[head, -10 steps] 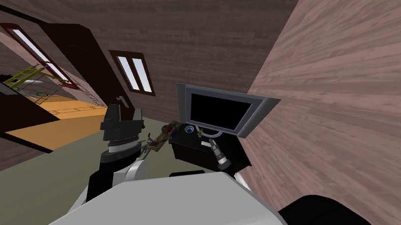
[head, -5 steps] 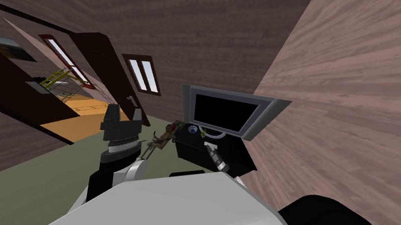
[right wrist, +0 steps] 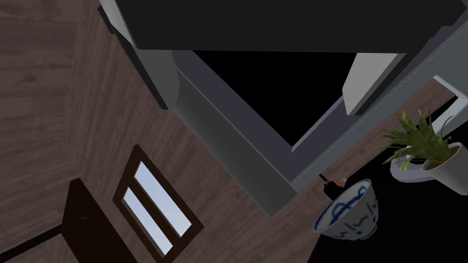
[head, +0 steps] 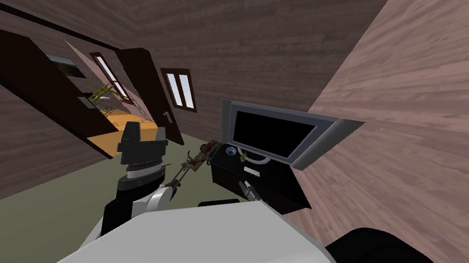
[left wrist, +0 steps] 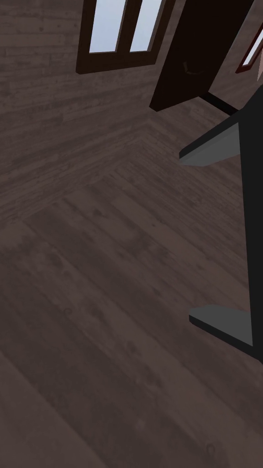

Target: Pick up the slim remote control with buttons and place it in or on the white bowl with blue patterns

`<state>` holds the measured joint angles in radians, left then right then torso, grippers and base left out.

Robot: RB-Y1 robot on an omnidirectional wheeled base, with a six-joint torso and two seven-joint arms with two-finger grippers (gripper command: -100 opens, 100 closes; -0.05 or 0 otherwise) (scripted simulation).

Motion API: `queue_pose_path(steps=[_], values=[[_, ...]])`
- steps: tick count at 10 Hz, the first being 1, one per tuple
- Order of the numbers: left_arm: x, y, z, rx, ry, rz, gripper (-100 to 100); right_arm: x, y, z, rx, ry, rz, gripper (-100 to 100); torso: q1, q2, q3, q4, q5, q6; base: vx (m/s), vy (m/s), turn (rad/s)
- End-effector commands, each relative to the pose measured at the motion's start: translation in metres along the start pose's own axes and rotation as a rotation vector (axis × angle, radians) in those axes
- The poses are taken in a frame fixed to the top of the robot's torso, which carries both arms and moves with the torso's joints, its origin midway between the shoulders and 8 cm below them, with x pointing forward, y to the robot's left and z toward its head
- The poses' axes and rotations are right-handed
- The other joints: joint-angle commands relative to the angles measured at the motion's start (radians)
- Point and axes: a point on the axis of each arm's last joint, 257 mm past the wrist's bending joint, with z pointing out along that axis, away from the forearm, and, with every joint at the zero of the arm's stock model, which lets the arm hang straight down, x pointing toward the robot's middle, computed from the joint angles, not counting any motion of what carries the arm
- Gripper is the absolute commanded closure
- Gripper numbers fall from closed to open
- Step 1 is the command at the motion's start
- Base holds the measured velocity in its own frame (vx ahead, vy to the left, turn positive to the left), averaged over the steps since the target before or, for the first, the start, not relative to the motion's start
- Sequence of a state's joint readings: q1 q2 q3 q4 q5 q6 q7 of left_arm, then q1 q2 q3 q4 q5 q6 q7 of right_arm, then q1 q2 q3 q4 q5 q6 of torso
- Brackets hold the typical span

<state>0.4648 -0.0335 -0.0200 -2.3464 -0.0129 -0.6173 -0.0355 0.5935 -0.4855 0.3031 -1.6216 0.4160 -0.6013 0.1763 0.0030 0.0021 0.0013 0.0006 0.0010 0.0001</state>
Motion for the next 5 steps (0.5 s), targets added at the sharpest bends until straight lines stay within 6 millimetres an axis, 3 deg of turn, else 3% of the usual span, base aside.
queue_pose_path(steps=[1, 2, 4, 5], values=[[0.0, 0.0, 0.0, 0.0, 0.0, 0.0, 0, 0.012, -0.012, -0.005, 0.014, 0.035, -0.008, -100, 0.0, 0.0, 0.0, 0.0, 0.0, 0.0, -0.008, 0.037, 0.096], [0.0, 0.0, 0.0, 0.0, 0.0, 0.0, 0, 0.014, -0.015, -0.006, 0.021, 0.039, -0.007, -100, -0.001, 0.0, 0.0, 0.0, 0.0, 0.0, 0.0, 0.009, -0.005], [0.0, 0.0, 0.0, 0.0, 0.0, 0.0, 0, 0.052, -0.033, -0.025, 0.046, 0.149, -0.037, -100, -0.003, -0.001, -0.001, 0.0, -0.001, 0.0, 0.0, 0.039, 0.243], [0.0, 0.0, 0.0, 0.0, 0.0, 0.0, 0, 0.057, -0.04, -0.03, 0.064, 0.159, -0.033, -100, -0.001, -0.001, -0.001, 0.0, 0.0, 0.0, 0.006, 0.037, 0.075]])
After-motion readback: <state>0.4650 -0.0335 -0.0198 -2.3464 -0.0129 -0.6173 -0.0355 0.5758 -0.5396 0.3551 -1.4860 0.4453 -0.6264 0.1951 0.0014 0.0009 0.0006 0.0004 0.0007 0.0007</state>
